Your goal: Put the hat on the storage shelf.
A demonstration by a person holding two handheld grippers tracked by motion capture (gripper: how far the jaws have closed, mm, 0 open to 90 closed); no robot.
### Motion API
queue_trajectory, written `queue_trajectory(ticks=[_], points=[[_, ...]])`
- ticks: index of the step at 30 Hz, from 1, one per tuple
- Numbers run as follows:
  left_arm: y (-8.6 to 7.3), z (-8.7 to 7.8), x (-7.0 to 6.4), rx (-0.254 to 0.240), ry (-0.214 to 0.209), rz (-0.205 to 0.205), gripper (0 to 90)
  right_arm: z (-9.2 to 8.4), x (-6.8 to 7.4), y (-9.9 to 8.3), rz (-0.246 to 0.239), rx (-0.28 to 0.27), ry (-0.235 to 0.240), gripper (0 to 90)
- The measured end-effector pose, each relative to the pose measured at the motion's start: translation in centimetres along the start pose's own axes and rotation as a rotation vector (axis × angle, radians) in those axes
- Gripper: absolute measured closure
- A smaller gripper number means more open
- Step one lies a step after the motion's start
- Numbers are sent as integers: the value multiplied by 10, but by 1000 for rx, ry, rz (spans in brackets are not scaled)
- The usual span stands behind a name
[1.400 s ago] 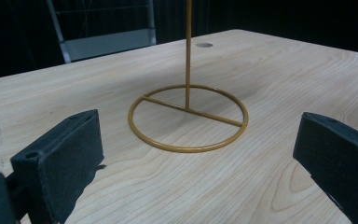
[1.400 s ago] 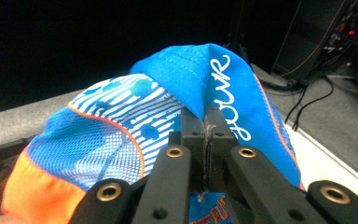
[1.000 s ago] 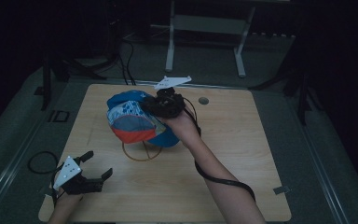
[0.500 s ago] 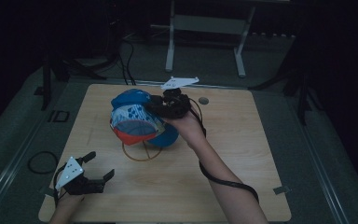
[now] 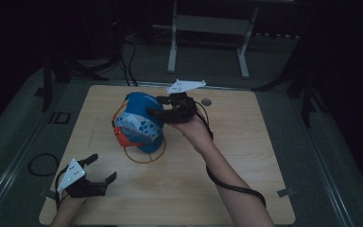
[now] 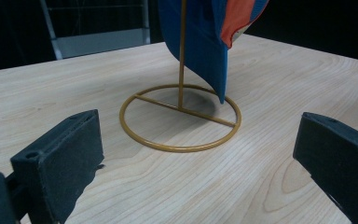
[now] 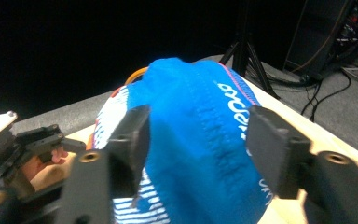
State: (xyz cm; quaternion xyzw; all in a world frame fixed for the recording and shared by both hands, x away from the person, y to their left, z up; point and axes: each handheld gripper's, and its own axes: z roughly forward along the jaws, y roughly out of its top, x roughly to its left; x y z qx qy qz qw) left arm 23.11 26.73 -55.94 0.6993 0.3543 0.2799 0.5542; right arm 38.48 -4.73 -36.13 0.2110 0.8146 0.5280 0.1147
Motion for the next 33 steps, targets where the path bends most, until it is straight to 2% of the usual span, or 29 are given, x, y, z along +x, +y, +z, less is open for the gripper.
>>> queue_trajectory(ticks=[4,7,8,11,15,19,21,25,33], points=[[0,0,-1,0,0,2,19,-4,0,-5,-9,3,1,267],[0,0,-1,1,-1,3,19,-10,-2,-11,18,-18,28,174],[0,1,-2,1,-1,5,19,-12,-3,-13,16,-17,38,167],[0,1,-3,-1,-4,0,19,-17,-3,-20,4,-12,31,141],[1,2,-4,3,-10,2,19,-23,-5,-30,2,-20,34,138],[0,3,-5,3,-8,3,19,-29,-7,-41,-15,-41,11,138],[0,3,-5,2,-11,0,19,-31,-8,-46,-28,-37,-6,137],[0,2,-5,4,-10,0,19,-34,-9,-56,-30,-22,-7,137],[-1,2,-5,4,-13,1,19,-41,-12,-82,-11,-2,-17,138]])
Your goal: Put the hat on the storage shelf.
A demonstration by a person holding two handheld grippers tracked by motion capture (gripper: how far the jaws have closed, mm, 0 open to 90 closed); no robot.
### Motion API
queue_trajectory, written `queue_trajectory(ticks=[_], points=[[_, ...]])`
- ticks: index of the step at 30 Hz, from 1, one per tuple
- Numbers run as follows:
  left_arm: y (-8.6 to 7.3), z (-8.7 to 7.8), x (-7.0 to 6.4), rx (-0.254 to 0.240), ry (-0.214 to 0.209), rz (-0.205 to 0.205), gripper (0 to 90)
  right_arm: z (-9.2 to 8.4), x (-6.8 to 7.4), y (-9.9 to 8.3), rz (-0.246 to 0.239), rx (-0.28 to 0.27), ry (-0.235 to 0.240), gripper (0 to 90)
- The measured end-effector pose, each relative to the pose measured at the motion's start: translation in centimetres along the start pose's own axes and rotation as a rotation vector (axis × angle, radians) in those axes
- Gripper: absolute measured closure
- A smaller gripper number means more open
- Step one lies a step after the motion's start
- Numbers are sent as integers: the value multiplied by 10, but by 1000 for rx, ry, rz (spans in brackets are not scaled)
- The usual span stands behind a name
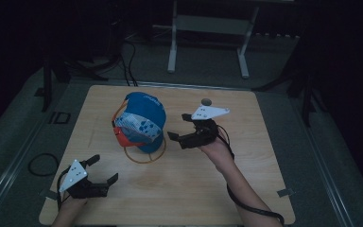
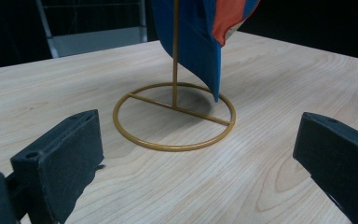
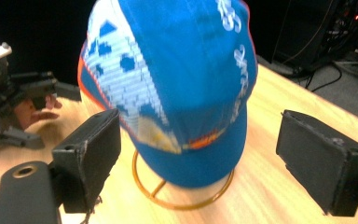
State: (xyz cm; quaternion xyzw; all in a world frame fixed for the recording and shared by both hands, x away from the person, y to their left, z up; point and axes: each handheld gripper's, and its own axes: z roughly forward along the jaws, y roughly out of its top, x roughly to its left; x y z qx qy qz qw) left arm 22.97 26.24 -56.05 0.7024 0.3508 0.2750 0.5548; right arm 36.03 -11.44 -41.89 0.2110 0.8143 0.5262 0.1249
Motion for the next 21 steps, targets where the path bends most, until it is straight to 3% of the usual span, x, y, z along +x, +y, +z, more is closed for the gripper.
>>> queue_trajectory(ticks=[21], points=[[-2,1,0,18,-3,0,19,-4,-11,-86,49,81,12,139]])
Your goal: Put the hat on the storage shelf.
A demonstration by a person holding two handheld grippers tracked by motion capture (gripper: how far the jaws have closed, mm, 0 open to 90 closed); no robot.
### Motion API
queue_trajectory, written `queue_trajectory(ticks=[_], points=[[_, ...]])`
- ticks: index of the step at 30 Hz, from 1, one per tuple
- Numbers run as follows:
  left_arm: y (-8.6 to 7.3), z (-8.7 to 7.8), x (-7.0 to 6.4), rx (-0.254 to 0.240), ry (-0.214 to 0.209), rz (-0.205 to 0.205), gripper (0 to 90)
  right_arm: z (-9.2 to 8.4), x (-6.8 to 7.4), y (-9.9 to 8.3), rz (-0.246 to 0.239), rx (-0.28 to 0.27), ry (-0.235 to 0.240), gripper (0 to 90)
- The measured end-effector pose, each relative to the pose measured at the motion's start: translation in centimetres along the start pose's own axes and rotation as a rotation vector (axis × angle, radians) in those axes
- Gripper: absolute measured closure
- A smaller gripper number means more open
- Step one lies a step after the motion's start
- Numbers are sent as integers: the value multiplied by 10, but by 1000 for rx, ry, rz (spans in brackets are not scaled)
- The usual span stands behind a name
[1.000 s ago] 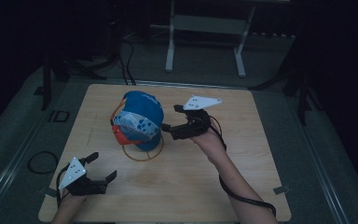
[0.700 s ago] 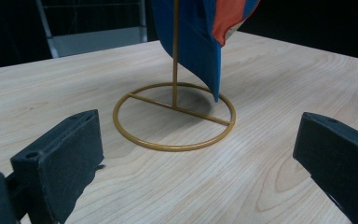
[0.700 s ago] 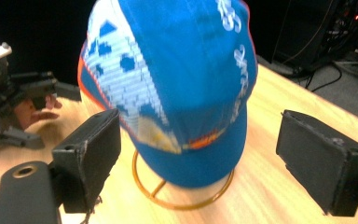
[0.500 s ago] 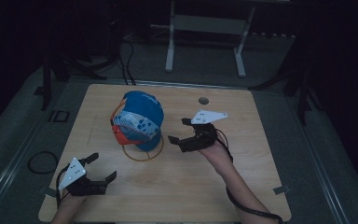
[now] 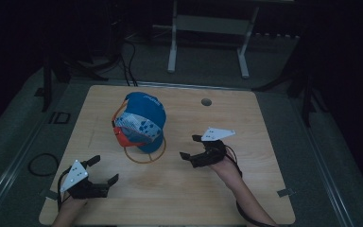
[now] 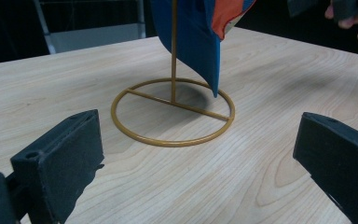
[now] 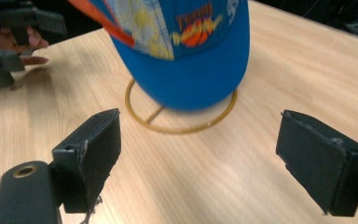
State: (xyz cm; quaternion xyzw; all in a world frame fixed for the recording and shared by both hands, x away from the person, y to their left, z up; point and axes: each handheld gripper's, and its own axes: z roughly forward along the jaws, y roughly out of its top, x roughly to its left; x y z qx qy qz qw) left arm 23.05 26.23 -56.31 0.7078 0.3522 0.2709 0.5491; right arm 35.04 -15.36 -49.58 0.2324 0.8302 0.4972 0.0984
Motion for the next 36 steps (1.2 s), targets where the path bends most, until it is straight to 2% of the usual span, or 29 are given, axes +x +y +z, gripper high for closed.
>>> queue_trajectory(ticks=[6,11,20,26,33,36], points=[[-1,1,0,7,-3,1,19,0,-5,-21,12,10,2,140],[-1,1,0,8,-8,-2,19,0,-10,-38,3,33,2,140],[-1,1,0,14,-13,-5,19,-12,-20,-56,14,48,-23,143],[-1,1,0,14,-15,-5,19,-27,-33,-74,69,56,-65,147],[-2,1,0,15,-16,-5,19,-44,-46,-84,98,59,-111,147],[-2,1,1,17,-17,-6,19,-49,-50,-85,95,59,-133,147]])
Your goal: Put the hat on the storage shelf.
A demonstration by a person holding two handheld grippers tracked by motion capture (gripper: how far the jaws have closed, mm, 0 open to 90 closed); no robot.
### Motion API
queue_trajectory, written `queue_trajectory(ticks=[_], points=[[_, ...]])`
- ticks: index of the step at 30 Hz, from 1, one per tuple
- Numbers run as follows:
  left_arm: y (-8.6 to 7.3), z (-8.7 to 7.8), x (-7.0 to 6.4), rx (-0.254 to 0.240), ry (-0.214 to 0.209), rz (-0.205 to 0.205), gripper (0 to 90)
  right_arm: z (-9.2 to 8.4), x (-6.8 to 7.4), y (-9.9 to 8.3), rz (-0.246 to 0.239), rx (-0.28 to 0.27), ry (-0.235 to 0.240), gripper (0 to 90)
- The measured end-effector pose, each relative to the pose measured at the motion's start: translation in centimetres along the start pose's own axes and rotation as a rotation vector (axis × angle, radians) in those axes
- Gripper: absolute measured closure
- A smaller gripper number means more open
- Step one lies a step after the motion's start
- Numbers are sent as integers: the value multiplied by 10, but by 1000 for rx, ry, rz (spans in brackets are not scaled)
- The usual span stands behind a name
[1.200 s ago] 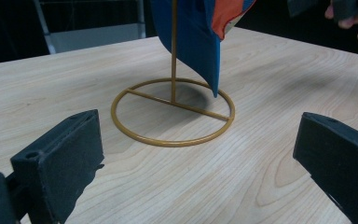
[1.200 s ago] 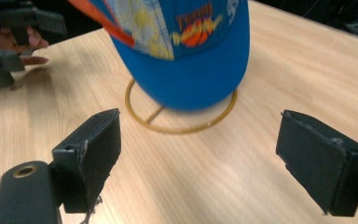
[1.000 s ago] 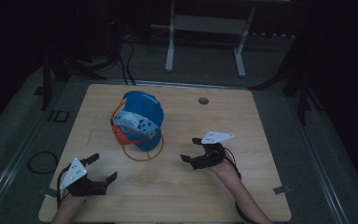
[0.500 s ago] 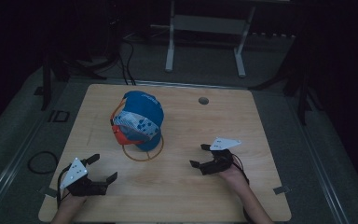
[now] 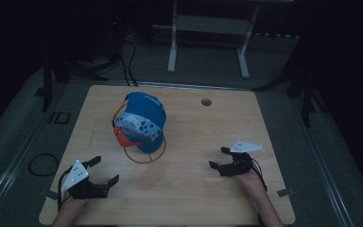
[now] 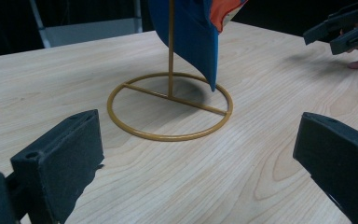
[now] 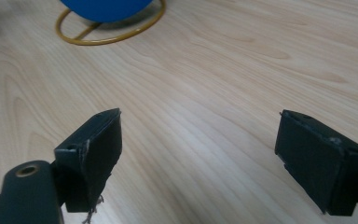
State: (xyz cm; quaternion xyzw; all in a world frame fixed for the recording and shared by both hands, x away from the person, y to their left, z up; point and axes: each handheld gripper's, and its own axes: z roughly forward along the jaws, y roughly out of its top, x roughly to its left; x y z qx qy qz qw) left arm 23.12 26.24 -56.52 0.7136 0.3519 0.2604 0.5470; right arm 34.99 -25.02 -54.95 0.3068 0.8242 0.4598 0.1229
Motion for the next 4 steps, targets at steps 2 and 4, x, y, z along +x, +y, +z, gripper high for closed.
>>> queue_trajectory(ticks=[2,4], points=[[0,0,0,1,0,1,19,-3,-4,-2,13,-9,-9,147],[0,0,0,1,-1,1,19,-4,-7,-3,29,-15,-12,148]])
